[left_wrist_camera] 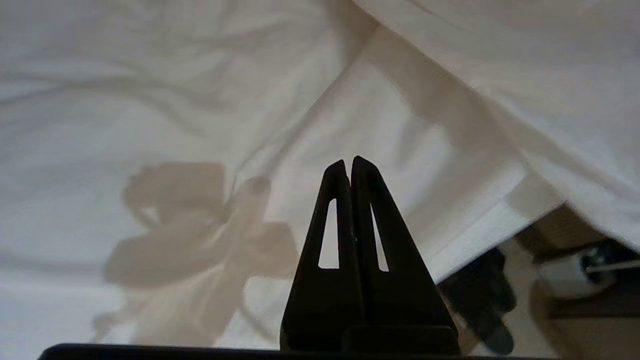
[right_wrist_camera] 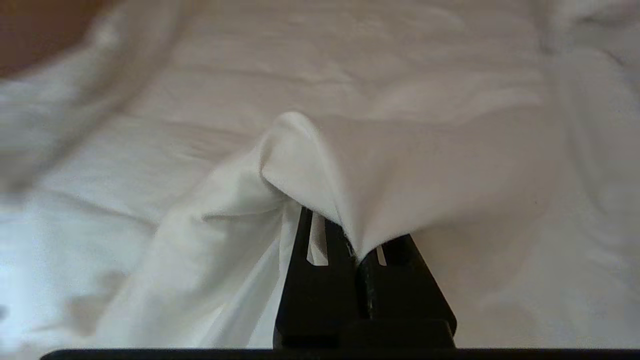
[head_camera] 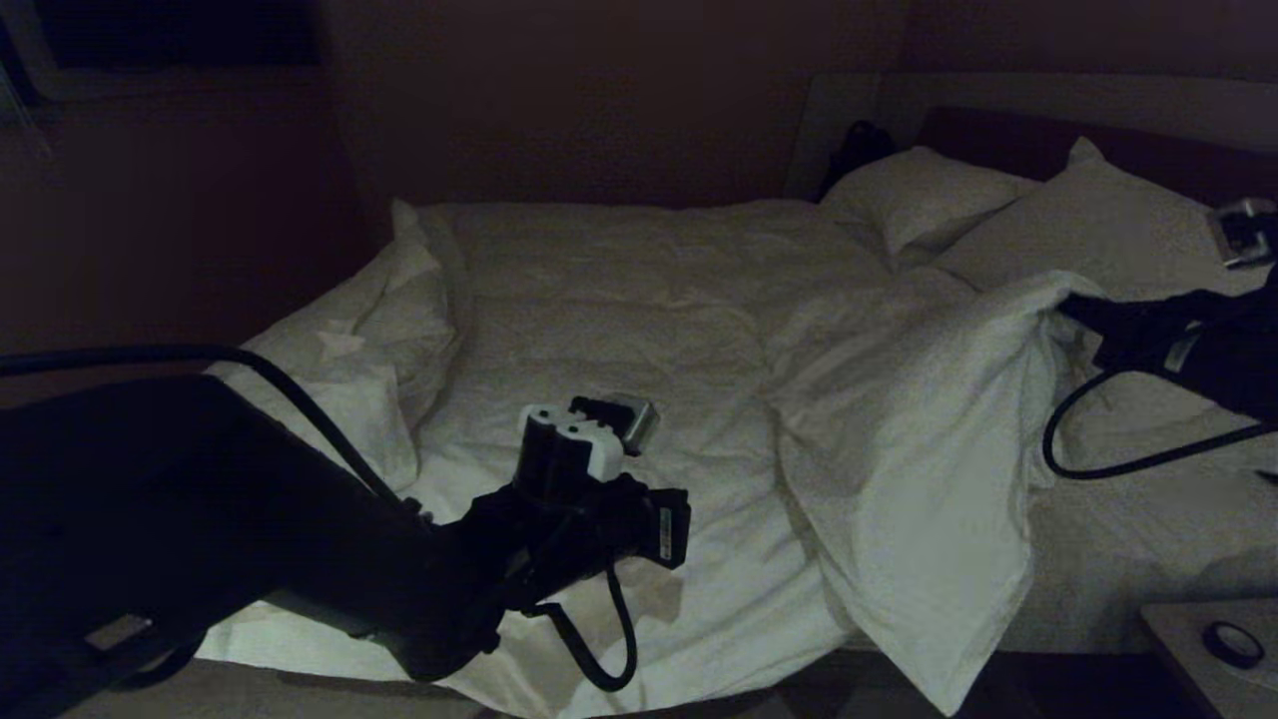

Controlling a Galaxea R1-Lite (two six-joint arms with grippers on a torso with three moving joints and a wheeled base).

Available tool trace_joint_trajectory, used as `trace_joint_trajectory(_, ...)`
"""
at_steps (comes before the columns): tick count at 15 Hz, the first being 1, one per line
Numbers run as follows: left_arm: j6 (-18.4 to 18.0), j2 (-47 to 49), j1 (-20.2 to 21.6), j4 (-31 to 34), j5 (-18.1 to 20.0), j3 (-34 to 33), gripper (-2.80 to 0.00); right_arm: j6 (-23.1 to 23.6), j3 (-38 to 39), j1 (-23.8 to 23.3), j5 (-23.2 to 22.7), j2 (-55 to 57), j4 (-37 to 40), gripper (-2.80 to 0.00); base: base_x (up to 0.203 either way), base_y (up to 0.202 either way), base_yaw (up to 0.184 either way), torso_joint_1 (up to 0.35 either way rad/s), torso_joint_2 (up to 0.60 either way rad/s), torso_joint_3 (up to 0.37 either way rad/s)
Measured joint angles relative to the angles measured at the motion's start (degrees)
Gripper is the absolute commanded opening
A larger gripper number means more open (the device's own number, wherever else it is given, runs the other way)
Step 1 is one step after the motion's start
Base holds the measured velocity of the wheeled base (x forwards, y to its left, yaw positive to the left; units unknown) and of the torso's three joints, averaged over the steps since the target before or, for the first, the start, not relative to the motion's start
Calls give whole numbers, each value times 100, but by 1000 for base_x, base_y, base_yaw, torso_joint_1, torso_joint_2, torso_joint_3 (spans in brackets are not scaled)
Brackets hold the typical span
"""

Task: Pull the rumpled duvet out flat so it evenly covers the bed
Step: Flatten the corners of the folded blanket

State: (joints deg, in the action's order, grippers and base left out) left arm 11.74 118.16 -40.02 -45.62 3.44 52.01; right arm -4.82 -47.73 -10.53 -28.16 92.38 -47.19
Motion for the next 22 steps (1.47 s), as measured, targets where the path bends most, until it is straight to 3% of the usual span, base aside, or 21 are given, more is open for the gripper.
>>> trace_joint_trajectory(2, 60, -33, 9, -2, 14, 45, -280, -92, -259, 189, 94, -154, 742, -280, 0, 0, 0, 0, 0, 0)
trace_joint_trajectory(7, 690, -69, -30, -11, 61, 174, -280, -244, -889, 1030, 408, -65, 2257, -280, 0, 0, 0, 0, 0, 0)
trace_joint_trajectory(10, 1025, -161, -272, 25, 67, 161, -280, -380, -1327, 1442, 780, 314, 2914, -280, 0, 0, 0, 0, 0, 0)
trace_joint_trajectory(15, 1502, -249, -783, 37, 62, 95, -280, -984, -1855, 1523, 1322, 789, 3519, -280, 0, 0, 0, 0, 0, 0)
trace_joint_trajectory(22, 1521, -207, -1017, 35, 63, -213, -280, -2023, -2505, 1460, 1670, 908, 3603, -280, 0, 0, 0, 0, 0, 0)
